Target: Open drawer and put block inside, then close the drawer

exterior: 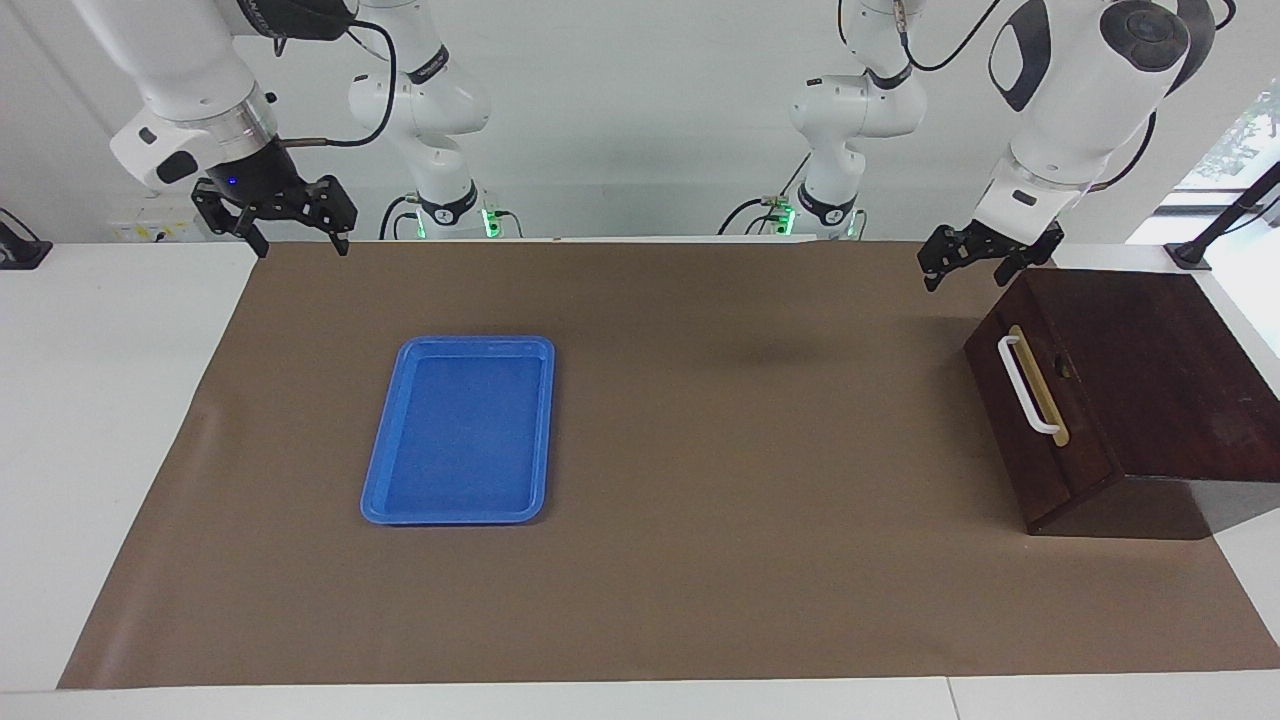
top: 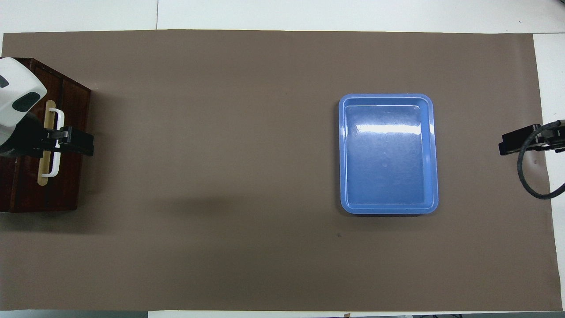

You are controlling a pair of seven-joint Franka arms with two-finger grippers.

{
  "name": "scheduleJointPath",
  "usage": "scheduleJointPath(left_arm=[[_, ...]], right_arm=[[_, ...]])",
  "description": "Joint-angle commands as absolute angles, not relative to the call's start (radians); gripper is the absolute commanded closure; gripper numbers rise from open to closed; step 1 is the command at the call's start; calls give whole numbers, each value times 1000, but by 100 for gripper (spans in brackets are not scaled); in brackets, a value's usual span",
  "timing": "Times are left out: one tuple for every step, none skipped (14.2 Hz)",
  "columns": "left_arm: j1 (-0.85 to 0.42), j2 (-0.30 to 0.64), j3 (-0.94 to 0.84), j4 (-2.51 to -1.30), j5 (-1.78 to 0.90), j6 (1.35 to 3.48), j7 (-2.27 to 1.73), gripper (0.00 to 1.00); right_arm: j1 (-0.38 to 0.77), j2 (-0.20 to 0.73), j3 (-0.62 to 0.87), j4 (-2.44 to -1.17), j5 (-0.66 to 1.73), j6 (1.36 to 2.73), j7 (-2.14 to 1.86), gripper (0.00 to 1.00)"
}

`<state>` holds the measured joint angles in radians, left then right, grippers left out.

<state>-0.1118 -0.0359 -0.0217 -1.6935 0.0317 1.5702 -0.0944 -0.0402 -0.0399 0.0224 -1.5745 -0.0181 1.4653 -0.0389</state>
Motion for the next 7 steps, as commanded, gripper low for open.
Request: scheduleJointPath(left_arm=[[-114,-32,-18,-1669,-24,1535,-78,0],[-114,-32,-17,-1669,-34,1539,-80,0],[-114,-32,-18,-1667,-34,1539,-83,0],[-114,-32,-18,-1669,-34,1540,-84,0],[-114,-32,-18,-1669,-32,1539,-84,0],[-114,-32,-17,-1667,-32,1540,-86,0],[-114,-32,-17,-1667,-32,1540,-87,0]], right_arm=[[-44,-48,26,-1577,-18,1453,-23,0],[-44,-48,26,-1577,-18,1453,-23,0],[-44,-48,26,-1577,-18,1453,-23,0],[-44,-48,26,-1577,-18,1454,-23,0],[-44,-48,26,-1577,-18,1454,-23,0],[-44,-48,26,-1577,-18,1453,-23,0],[-44,-48,26,-1577,-18,1453,-23,0]])
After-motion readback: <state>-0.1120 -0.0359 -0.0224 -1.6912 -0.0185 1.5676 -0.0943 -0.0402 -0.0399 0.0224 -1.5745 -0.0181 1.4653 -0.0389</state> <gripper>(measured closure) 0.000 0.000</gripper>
